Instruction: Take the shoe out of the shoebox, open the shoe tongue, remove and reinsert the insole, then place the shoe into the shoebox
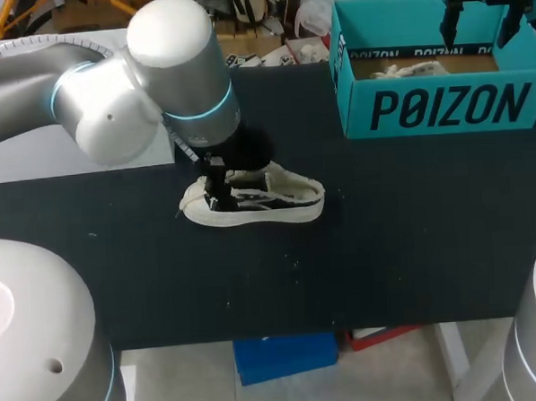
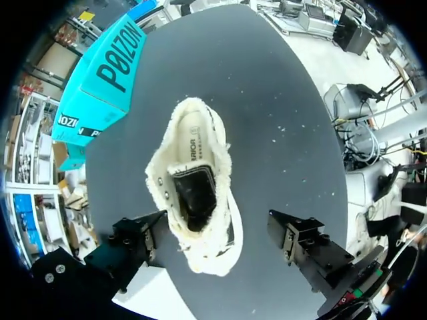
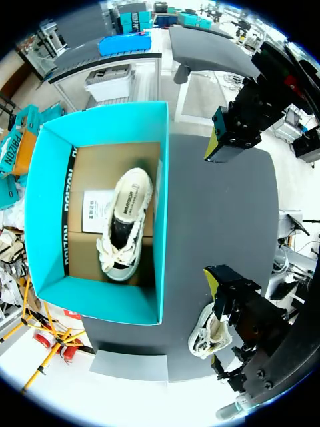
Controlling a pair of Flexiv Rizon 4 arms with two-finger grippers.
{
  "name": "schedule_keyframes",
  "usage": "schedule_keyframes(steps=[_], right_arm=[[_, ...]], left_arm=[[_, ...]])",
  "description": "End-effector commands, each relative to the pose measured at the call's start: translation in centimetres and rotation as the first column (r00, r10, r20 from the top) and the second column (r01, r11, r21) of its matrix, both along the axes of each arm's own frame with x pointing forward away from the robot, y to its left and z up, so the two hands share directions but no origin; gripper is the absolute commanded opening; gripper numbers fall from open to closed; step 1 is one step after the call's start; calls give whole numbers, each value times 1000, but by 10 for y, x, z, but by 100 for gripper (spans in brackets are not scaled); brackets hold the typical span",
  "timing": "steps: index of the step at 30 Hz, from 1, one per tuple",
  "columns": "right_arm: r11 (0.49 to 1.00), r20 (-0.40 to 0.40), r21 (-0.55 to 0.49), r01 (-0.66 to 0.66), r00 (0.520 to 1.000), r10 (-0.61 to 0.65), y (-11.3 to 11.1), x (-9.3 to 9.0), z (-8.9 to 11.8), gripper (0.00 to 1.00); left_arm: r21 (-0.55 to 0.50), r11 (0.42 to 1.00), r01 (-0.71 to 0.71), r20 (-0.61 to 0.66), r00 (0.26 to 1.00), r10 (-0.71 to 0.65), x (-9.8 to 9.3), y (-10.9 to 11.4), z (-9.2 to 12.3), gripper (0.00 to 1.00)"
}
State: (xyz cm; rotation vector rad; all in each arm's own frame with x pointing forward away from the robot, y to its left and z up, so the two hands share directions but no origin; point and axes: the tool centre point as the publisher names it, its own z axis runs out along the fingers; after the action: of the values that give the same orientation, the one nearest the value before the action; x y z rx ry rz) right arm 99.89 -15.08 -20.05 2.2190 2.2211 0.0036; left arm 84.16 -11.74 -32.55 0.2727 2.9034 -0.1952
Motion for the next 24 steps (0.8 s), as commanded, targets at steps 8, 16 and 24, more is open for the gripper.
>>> schedule_keyframes(steps=[8,16,24], right_arm=[[1000,-1,0,0,1000,0,0,1,0,100],[1000,-1,0,0,1000,0,0,1,0,100],[1000,-1,0,0,1000,0,0,1,0,100]], left_arm=[[-154,988,6,-31,999,-11,-14,47,37,100],[-154,988,6,-31,999,-11,-14,47,37,100],[-185,982,-26,-33,999,20,-12,50,37,100]])
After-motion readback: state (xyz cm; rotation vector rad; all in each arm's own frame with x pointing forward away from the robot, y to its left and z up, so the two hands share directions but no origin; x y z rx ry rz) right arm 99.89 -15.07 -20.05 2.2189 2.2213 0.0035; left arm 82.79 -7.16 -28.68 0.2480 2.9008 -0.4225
